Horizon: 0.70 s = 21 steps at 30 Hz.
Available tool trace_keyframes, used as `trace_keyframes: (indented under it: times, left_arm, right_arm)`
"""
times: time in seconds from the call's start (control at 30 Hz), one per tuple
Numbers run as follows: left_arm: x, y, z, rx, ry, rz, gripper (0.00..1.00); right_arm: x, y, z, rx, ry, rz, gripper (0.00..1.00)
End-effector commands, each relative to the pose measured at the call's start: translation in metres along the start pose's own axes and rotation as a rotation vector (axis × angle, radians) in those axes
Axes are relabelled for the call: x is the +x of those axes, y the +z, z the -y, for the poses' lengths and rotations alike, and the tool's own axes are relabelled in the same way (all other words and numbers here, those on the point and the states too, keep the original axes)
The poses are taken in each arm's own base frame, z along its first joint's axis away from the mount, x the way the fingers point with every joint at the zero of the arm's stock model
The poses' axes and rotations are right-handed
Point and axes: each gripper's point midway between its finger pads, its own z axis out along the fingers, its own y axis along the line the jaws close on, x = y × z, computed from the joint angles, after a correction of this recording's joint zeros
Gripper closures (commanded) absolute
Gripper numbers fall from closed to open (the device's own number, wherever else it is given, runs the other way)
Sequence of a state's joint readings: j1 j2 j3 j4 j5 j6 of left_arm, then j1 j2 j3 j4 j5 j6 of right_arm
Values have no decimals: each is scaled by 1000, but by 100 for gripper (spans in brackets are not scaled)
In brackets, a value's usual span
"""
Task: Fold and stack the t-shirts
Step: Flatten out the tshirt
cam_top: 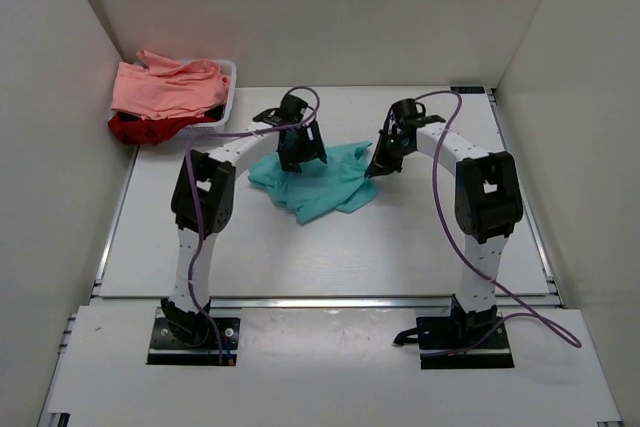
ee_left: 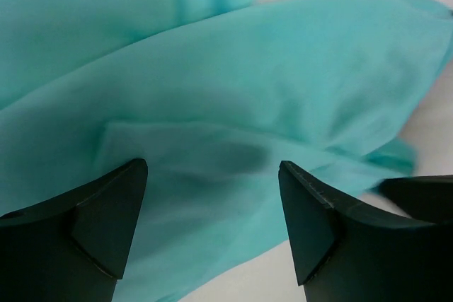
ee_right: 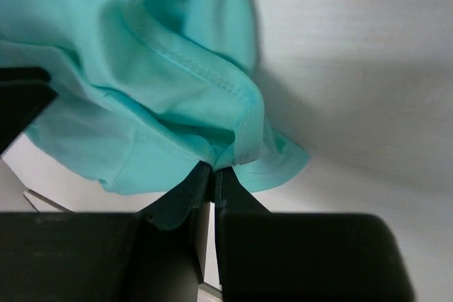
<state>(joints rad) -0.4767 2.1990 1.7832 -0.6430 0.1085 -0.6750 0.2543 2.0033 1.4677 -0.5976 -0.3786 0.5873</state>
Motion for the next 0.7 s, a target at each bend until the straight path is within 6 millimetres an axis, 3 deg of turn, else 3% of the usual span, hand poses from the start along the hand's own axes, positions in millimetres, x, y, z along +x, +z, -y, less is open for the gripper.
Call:
trace_keyframes:
  times: [0.0, 0.03, 0.1, 0.13, 0.17, 0.2, 0.23, 0.27, 0.33, 0.4, 0.43, 0.47, 0.5, 0.53, 0.6, 0.67]
  left_arm:
    - [-36, -71, -7, 36, -23, 126, 14]
    - [-32, -82, -19, 24, -30, 128, 14]
    - [-41, -112, -31, 43, -49, 192, 13]
    - [-35, -115, -48, 22, -66, 185, 12]
    - [-32, -124, -62, 13, -77, 198, 12]
    - [-36, -144, -62, 32, -73, 234, 9]
    - [-27, -141, -75, -7, -79, 223, 5]
    - [-22, -150, -82, -12, -78, 232, 4]
    - [-7, -157, -82, -10, -35, 232, 1]
    - [12, -158, -75, 4, 11, 256, 1]
    - [7, -165, -66, 29, 10, 314, 1]
    - [23, -155, -64, 34, 12, 294, 2]
    - [21, -157, -57, 66, -9, 331, 1]
    - [22, -152, -60, 57, -44, 363, 1]
    - [31, -135, -75, 30, -100, 371, 1]
    - [20, -121, -85, 2, -165, 407, 2]
  right_arm:
    - [-54, -65, -62, -80, -199, 199, 100]
    - [-55, -77, -68, -73, -244, 204, 99]
    - [-81, -131, -115, -144, -360, 334, 100]
    - [-87, -162, -143, -203, -411, 395, 100]
    - [-89, -179, -156, -224, -431, 430, 100]
    - [-90, -206, -178, -273, -451, 479, 100]
    - [-93, -232, -199, -324, -478, 530, 100]
    - [-95, -239, -205, -337, -476, 546, 100]
    - [-93, -278, -232, -407, -517, 629, 100]
    - [-81, -296, -248, -446, -538, 660, 100]
    - [-83, -296, -248, -435, -536, 681, 100]
    - [-75, -303, -251, -437, -562, 703, 100]
    - [-70, -305, -255, -433, -577, 718, 100]
    - [-67, -305, -253, -419, -589, 729, 100]
    - [-58, -322, -256, -436, -601, 759, 100]
    - [-54, -321, -256, -426, -614, 754, 100]
